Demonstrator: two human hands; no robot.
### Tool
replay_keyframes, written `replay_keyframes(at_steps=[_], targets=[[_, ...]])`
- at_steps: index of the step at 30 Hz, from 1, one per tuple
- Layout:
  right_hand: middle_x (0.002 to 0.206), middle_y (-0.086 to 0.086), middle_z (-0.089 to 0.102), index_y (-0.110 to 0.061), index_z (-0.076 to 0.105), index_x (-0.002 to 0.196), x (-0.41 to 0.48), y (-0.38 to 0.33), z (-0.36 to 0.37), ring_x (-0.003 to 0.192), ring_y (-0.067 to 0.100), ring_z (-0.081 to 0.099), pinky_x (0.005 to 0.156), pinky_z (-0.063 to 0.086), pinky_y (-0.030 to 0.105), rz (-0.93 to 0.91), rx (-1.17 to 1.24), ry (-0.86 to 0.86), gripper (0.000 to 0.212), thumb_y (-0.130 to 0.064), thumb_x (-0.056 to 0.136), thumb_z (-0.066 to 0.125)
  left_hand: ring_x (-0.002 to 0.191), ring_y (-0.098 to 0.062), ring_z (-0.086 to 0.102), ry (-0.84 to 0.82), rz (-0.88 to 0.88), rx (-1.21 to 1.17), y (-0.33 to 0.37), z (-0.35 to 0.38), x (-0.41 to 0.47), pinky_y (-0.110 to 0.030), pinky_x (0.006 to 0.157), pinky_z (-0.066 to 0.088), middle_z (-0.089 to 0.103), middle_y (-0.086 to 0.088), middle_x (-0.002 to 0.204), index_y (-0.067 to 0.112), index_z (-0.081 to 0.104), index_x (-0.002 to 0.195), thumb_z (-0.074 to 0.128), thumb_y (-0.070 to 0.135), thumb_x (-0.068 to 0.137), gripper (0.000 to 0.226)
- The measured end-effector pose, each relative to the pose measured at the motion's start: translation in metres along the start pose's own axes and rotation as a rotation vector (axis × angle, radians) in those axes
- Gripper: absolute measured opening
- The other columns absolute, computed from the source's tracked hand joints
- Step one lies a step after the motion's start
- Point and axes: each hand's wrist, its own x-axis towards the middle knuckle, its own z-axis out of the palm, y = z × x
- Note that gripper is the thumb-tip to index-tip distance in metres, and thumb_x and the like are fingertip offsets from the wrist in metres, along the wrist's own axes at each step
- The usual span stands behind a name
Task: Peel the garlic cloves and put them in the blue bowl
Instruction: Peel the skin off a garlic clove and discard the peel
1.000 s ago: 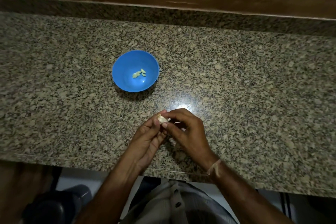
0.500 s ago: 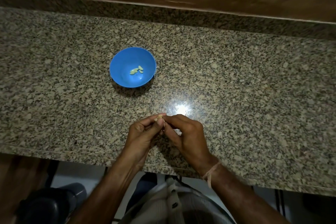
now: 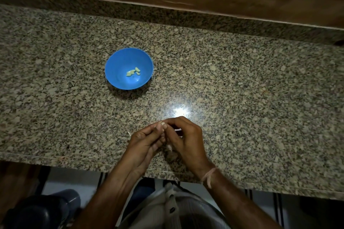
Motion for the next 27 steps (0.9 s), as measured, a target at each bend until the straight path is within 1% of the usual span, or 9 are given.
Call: replay_keyframes(at_steps=[4, 6, 9, 11, 14, 16, 20, 23, 27], targets=[[0.101, 0.000, 0.076, -0.015, 0.074, 0.104, 0.007, 0.002, 0.003, 0.095, 0.020, 0.073, 0.080, 0.062, 0.041, 0.227, 0.286, 0.025, 0.009, -0.018, 0.104, 0.066, 0.084, -0.011, 0.068, 0.014, -0.052, -0.116, 0.003, 0.001, 0.011, -0.019, 0.077, 0.060, 0.075, -0.011, 0.100, -0.002, 0.071, 0.122, 0.070, 0.021, 0.085, 0.044], [0.103, 0.006, 0.077, -0.014, 0.072, 0.105, 0.010, 0.011, -0.004, 0.097, 0.029, 0.075, 0.085, 0.063, 0.048, 0.341, 0.406, 0.047, 0.010, -0.019, 0.105, 0.063, 0.074, -0.010, 0.067, 0.067, -0.015, -0.021, 0.007, -0.003, 0.019, -0.018, 0.070, 0.060, 0.073, -0.006, 0.088, 0.002, 0.074, 0.117, 0.074, 0.022, 0.085, 0.038], [0.096, 0.001, 0.078, -0.016, 0.075, 0.099, 0.011, 0.038, -0.018, 0.092, 0.020, 0.075, 0.088, 0.063, 0.045, 0.396, 0.200, 0.044, 0.007, -0.018, 0.101, 0.069, 0.074, -0.013, 0.070, 0.297, 0.274, 0.666, 0.008, -0.014, 0.041, -0.013, 0.065, 0.053, 0.076, 0.000, 0.087, 0.008, 0.079, 0.106, 0.082, 0.018, 0.088, 0.020], [0.087, -0.005, 0.078, -0.019, 0.078, 0.090, 0.009, 0.052, -0.022, 0.085, 0.012, 0.074, 0.084, 0.063, 0.041, 0.408, 0.022, -0.015, 0.007, -0.019, 0.096, 0.074, 0.083, -0.017, 0.069, 0.407, 0.472, 1.060, 0.008, -0.020, 0.057, -0.016, 0.070, 0.049, 0.072, -0.001, 0.098, 0.011, 0.078, 0.106, 0.085, 0.017, 0.085, 0.023], [0.081, -0.008, 0.077, -0.017, 0.078, 0.084, 0.014, 0.055, -0.022, 0.078, 0.005, 0.073, 0.077, 0.061, 0.029, 0.393, -0.089, -0.121, 0.008, -0.018, 0.092, 0.078, 0.095, -0.024, 0.066, 0.377, 0.534, 1.318, 0.002, -0.023, 0.071, -0.030, 0.079, 0.049, 0.058, -0.005, 0.121, 0.013, 0.067, 0.128, 0.084, 0.017, 0.086, 0.045], [0.079, -0.007, 0.078, -0.016, 0.078, 0.081, 0.021, 0.054, -0.020, 0.075, 0.001, 0.072, 0.074, 0.059, 0.022, 0.386, -0.153, -0.185, 0.010, -0.013, 0.090, 0.079, 0.108, -0.027, 0.059, 0.435, 0.602, 1.487, -0.006, -0.022, 0.065, -0.042, 0.083, 0.051, 0.050, -0.006, 0.129, 0.016, 0.056, 0.136, 0.085, 0.025, 0.084, 0.060], [0.074, -0.010, 0.077, -0.015, 0.079, 0.076, 0.031, 0.055, -0.016, 0.070, -0.005, 0.069, 0.067, 0.051, 0.008, 0.408, -0.289, -0.234, 0.014, -0.006, 0.087, 0.079, 0.106, -0.025, 0.055, 0.352, 0.709, 1.468, -0.038, -0.023, 0.035, -0.043, 0.080, 0.050, 0.053, -0.001, 0.118, 0.022, 0.054, 0.126, 0.078, 0.035, 0.088, 0.048], [0.073, -0.011, 0.077, -0.017, 0.080, 0.073, 0.033, 0.054, -0.013, 0.070, -0.003, 0.071, 0.071, 0.058, 0.015, 0.444, -0.316, -0.215, 0.015, -0.009, 0.086, 0.079, 0.101, -0.018, 0.059, 0.305, 0.597, 1.369, -0.055, -0.030, 0.029, -0.036, 0.069, 0.047, 0.054, 0.008, 0.114, 0.029, 0.053, 0.119, 0.071, 0.040, 0.095, 0.032], [0.073, -0.014, 0.077, -0.019, 0.079, 0.072, 0.034, 0.053, -0.009, 0.069, -0.004, 0.070, 0.070, 0.057, 0.017, 0.449, -0.379, -0.167, 0.013, -0.015, 0.084, 0.080, 0.096, -0.014, 0.058, 0.304, 0.594, 1.400, -0.056, -0.032, 0.033, -0.033, 0.065, 0.042, 0.054, 0.013, 0.105, 0.033, 0.054, 0.115, 0.071, 0.042, 0.094, 0.028]])
